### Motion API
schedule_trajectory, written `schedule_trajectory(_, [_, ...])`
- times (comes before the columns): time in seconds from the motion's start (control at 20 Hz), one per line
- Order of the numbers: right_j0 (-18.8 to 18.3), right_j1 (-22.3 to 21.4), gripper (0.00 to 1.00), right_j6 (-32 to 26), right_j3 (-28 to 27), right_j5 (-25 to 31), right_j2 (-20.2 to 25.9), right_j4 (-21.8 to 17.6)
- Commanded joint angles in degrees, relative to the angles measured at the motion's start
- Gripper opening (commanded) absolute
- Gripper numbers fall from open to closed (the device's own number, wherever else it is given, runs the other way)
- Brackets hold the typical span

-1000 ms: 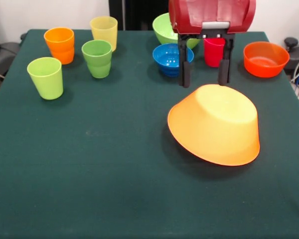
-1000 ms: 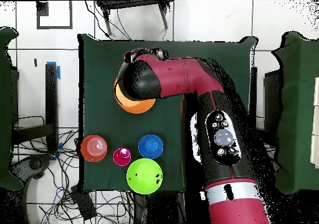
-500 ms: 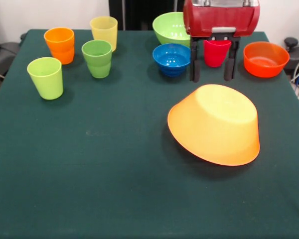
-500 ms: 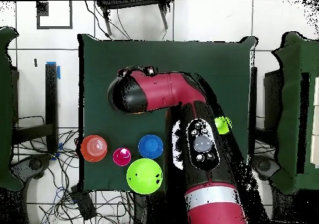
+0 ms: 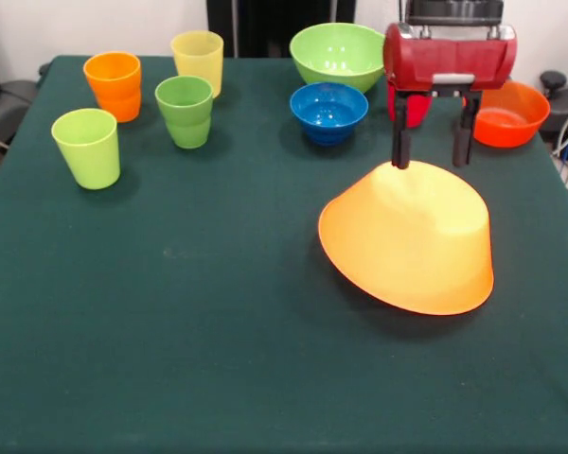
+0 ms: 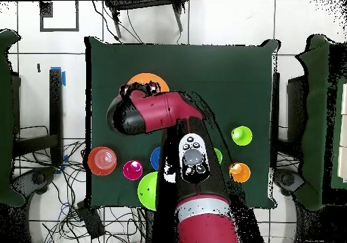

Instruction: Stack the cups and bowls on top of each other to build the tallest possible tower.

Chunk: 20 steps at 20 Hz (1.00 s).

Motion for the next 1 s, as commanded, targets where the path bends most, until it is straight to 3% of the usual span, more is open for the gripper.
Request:
schedule_trajectory(0.05, [1.3,7.6,1.0,12.8,5.5,-4.1,-2.1,2.7])
schedule_trajectory(0.4, [3.3,10.6,1.0,18.5,8.2,-6.1,-2.2,8.8])
schedule_trajectory(0.8, [3.9,9.1,1.0,20.0,11.7,-2.9,-0.8,14.9])
schedule_trajectory(1.0, [6.6,8.1,1.0,21.4,12.1,-2.4,-3.2,18.1])
